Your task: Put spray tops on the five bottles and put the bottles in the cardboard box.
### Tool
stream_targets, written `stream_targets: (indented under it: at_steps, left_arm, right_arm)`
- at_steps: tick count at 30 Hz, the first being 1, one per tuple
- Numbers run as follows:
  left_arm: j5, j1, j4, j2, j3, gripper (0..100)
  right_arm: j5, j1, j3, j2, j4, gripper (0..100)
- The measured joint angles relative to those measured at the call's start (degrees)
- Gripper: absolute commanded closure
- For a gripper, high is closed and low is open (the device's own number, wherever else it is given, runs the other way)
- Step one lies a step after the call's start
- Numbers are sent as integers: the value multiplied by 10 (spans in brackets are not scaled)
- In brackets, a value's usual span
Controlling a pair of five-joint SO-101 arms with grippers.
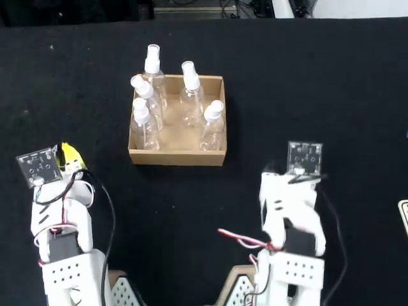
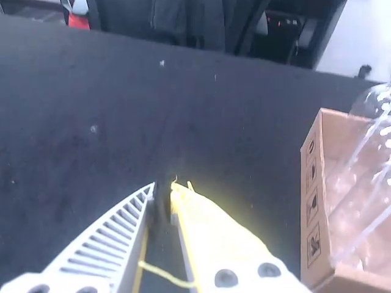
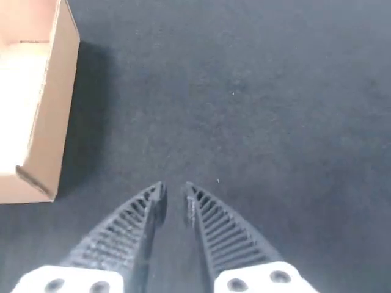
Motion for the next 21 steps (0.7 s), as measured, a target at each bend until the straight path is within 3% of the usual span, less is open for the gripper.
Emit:
stream_targets:
  at_steps: [6,11,21]
  left_arm:
    - [0,0,55,-70,2,970]
    - [-11,3,79,-94,2,970]
    - [-48,-98,371,-95,2,970]
  right_arm:
    - [1,0,51,-154,113,983]
    - [2,0,51,-156,198,983]
    - [2,0,51,-156,310,987]
